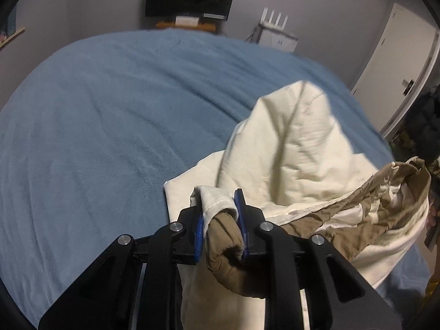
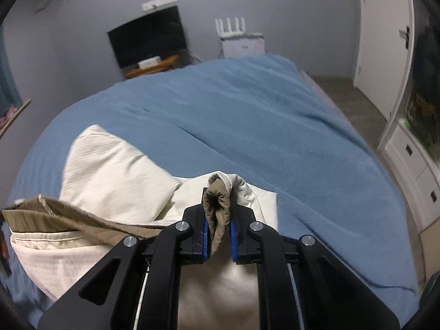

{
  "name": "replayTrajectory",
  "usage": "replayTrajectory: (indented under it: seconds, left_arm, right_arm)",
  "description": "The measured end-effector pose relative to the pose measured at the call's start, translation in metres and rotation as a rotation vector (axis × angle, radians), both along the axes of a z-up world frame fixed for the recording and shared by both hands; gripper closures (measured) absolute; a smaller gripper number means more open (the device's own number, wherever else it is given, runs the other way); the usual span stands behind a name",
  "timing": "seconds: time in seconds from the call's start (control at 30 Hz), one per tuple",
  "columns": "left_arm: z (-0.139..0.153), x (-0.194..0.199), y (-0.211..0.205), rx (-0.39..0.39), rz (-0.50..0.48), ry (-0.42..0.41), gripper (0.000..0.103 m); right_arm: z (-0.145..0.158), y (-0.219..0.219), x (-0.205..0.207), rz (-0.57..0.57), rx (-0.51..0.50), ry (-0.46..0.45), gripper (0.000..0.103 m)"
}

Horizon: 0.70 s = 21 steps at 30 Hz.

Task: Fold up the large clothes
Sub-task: 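Lift the held hem with both tools and fold it over toward the hood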

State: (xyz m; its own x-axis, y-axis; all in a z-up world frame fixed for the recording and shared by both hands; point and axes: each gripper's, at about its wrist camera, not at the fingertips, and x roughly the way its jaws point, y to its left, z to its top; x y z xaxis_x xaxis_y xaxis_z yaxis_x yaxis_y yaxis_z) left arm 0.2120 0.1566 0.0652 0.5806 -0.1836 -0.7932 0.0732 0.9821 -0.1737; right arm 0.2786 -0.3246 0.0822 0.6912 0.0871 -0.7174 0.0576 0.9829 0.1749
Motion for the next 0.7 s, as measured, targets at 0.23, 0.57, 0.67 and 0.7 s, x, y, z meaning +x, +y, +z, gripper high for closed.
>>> replayTrajectory:
  seconds: [0.23, 0.57, 0.67, 0.7]
  left_arm:
    - [-0.040, 0.036, 0.007, -0.023, 0.009, 0.121, 0.079]
    - [-0.019, 0.008, 0.017, -0.175, 0.031, 0.046, 0.010]
    - [-0.001, -0.021, 0.011, -0.148, 0.005, 0.004, 0.010]
    - [0.002, -0.029, 0.007, -0.138, -0.008, -0.008, 0.010]
  right_arm:
    - [-0.045, 0.002, 0.043, -0.029, -0.006, 0.087, 0.094]
    - [-0.032, 0.009, 0.006, 0.012, 0.042, 0.038, 0.043]
    - [-0.017, 0.016, -0.029, 0.062, 0.024, -0.009, 0.035]
    - [-0.015, 0.019, -0.040, 0.076, 0.017, -0.020, 0.029]
